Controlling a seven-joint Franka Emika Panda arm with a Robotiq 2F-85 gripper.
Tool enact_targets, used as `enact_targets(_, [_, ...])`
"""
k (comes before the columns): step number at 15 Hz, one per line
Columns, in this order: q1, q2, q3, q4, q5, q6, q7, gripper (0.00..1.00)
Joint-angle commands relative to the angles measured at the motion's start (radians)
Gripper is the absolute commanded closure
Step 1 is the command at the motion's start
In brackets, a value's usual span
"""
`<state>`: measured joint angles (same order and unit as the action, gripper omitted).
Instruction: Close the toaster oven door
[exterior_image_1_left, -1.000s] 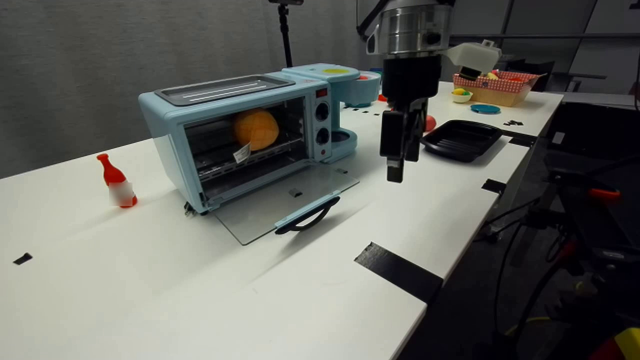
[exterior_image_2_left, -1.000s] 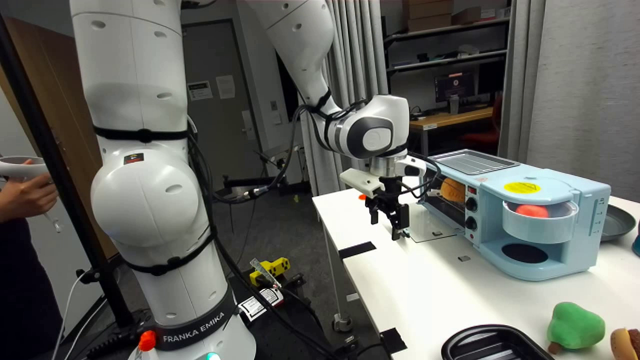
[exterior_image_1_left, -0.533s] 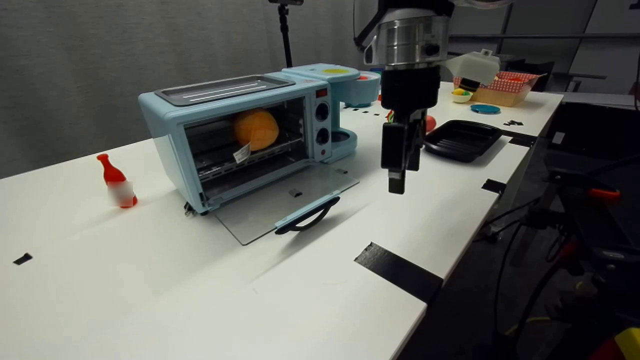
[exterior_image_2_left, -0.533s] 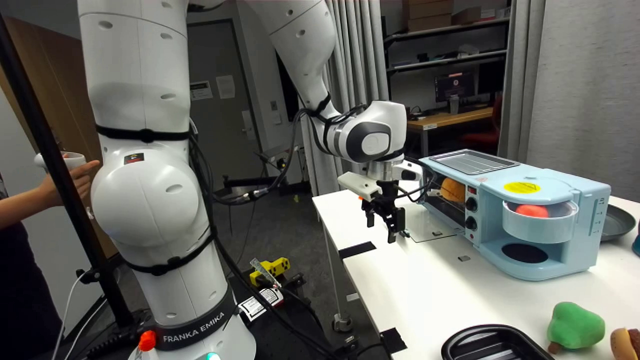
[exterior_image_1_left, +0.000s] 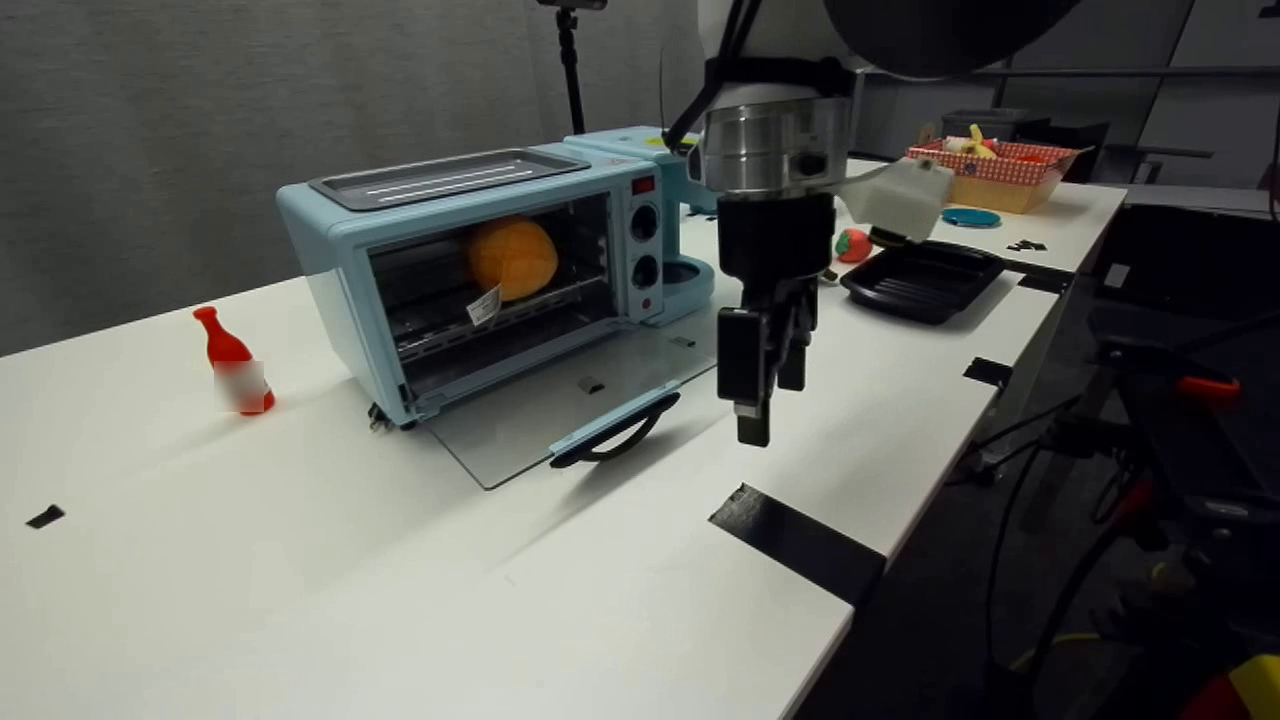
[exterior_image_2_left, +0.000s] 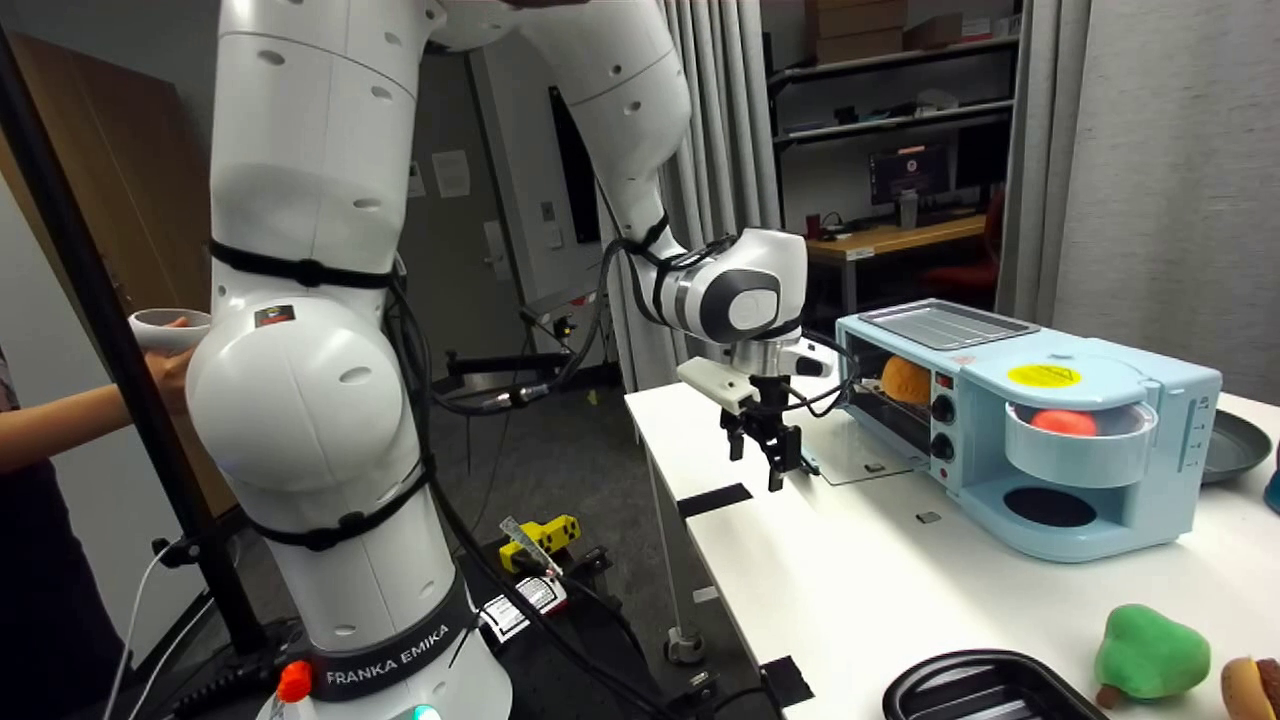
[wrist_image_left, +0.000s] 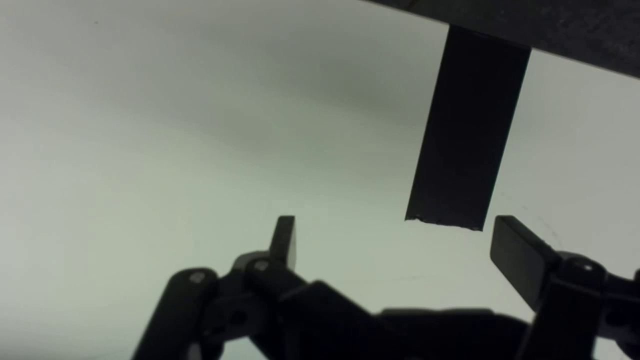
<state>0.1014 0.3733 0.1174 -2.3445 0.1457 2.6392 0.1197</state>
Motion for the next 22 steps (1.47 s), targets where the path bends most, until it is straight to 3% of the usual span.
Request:
enact_targets(1, [0.013, 0.081, -0.014, 0.076, 0.01, 0.047, 0.051, 0.0])
enact_targets(10, [0.034, 0.185, -0.024, 0.19, 0.013, 0.077, 0.141, 0.0])
enact_targets(22, [0.095, 0.171, -0.063, 0.2, -0.011, 0.182, 0.183, 0.0])
